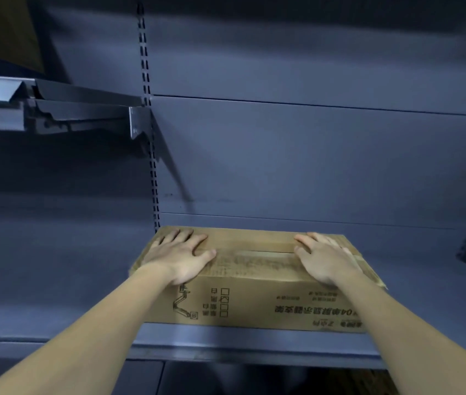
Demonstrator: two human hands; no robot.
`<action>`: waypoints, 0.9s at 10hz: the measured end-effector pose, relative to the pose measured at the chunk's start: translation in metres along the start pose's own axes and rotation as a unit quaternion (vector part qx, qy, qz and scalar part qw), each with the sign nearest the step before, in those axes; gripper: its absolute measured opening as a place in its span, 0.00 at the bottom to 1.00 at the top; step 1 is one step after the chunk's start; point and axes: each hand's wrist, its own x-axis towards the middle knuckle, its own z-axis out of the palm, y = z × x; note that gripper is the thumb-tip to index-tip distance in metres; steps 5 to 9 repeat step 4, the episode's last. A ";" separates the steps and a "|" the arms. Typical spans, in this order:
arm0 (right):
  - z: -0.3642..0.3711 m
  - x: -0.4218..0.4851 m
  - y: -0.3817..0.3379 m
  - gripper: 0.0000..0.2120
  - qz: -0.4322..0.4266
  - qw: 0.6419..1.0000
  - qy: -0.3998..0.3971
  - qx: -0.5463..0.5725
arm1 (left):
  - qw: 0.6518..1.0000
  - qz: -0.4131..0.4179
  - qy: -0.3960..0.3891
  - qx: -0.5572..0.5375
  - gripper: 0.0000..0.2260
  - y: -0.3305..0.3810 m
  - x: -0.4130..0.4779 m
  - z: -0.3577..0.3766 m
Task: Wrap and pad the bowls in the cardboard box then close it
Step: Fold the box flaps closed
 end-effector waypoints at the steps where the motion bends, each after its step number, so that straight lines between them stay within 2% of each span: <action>1: 0.003 -0.005 0.000 0.21 -0.005 0.998 0.056 0.033 | 1.000 0.003 -0.001 0.002 0.30 0.001 -0.002 0.000; 2: -0.005 -0.014 0.004 0.19 -0.044 0.988 0.081 0.120 | 1.000 0.006 -0.003 0.004 0.30 0.002 -0.005 -0.003; 3: -0.021 -0.028 0.006 0.14 -0.086 0.960 0.148 0.224 | 1.000 0.006 -0.008 -0.006 0.30 0.001 -0.006 -0.002; 4: -0.073 -0.057 -0.009 0.11 -0.217 0.903 0.297 0.221 | 1.000 0.012 0.008 -0.006 0.30 0.002 -0.005 -0.002; 9: -0.073 -0.057 -0.009 0.11 -0.217 0.903 0.297 0.221 | 1.000 0.012 0.008 -0.006 0.30 0.002 -0.005 -0.002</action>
